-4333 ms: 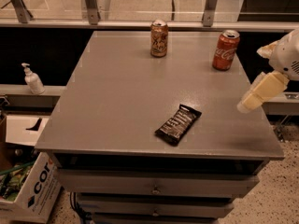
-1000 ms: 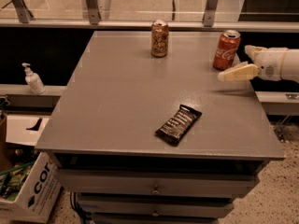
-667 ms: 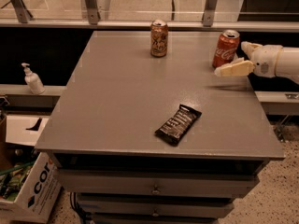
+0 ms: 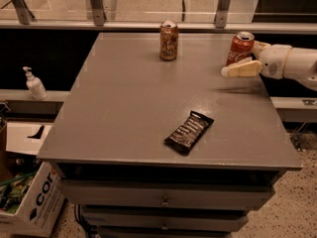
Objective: Knock coke can over
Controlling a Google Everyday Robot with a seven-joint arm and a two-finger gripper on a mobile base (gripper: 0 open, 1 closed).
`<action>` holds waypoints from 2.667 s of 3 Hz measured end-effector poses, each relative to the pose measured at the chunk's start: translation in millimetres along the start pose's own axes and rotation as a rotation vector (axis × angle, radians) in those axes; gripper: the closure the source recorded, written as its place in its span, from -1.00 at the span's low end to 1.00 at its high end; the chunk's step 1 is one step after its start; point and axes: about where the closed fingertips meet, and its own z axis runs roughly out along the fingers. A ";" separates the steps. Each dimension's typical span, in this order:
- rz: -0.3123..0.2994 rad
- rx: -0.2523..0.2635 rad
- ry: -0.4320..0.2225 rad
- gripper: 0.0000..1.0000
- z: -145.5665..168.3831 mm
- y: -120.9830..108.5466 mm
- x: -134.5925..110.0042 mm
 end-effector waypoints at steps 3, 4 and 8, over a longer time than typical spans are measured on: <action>0.002 -0.166 -0.123 -1.00 -13.6 68.2 -48.0; -0.008 -0.250 -0.169 -1.00 -28.8 101.9 -71.6; -0.088 -0.270 -0.154 -1.00 -45.8 115.8 -67.7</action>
Offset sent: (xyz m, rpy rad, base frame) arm -0.0574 0.0388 0.0358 0.1143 -0.0216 0.1491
